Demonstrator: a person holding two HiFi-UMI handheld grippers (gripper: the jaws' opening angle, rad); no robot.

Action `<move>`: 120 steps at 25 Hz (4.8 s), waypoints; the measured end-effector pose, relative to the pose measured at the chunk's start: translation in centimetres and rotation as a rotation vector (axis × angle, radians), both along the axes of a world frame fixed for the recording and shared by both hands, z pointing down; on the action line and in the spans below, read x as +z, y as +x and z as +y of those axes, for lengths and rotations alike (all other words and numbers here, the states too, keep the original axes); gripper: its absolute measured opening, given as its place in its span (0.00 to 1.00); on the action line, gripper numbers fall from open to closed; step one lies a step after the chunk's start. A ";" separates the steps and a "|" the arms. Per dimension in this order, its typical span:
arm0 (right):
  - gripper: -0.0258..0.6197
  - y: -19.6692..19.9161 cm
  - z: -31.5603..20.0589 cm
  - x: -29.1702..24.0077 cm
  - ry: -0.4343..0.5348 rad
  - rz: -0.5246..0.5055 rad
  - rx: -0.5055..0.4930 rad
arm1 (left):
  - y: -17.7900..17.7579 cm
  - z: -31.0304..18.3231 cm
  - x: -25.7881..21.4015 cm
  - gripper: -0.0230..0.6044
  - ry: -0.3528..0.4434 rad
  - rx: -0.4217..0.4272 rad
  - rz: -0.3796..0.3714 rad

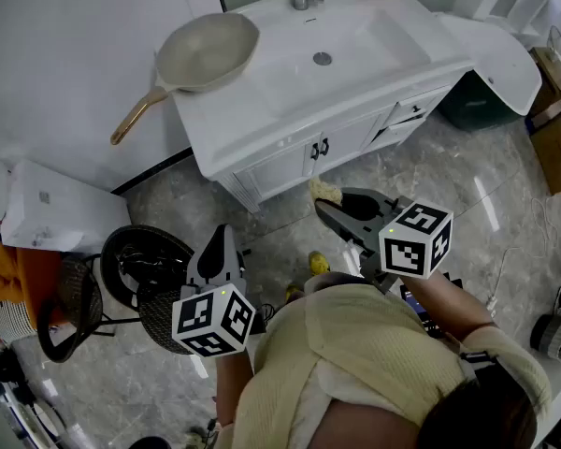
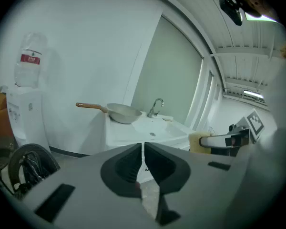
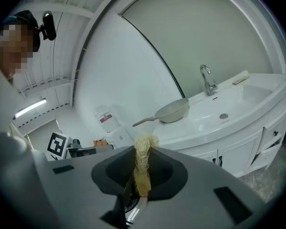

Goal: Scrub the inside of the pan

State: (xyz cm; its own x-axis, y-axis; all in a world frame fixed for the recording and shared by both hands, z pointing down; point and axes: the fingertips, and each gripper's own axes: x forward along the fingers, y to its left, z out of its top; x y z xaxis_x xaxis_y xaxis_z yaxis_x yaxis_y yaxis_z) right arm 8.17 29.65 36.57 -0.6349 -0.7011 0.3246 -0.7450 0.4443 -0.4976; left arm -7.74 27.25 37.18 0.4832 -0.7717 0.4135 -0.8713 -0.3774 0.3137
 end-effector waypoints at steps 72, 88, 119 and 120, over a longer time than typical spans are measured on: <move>0.16 -5.4 -27.4 1.1 -0.029 0.001 -0.095 | -2.8 -27.9 2.5 0.15 -0.036 0.055 0.056; 0.16 -4.9 -39.1 -6.1 0.202 0.073 -0.130 | -2.8 -33.9 1.4 0.15 0.003 -0.019 0.020; 0.16 -9.0 -56.5 5.7 0.148 0.473 -0.264 | 1.0 -38.3 5.5 0.35 -0.050 0.000 -0.418; 0.16 -9.1 -56.7 6.1 0.145 0.484 -0.263 | 1.1 -38.3 5.6 0.35 -0.053 0.002 -0.422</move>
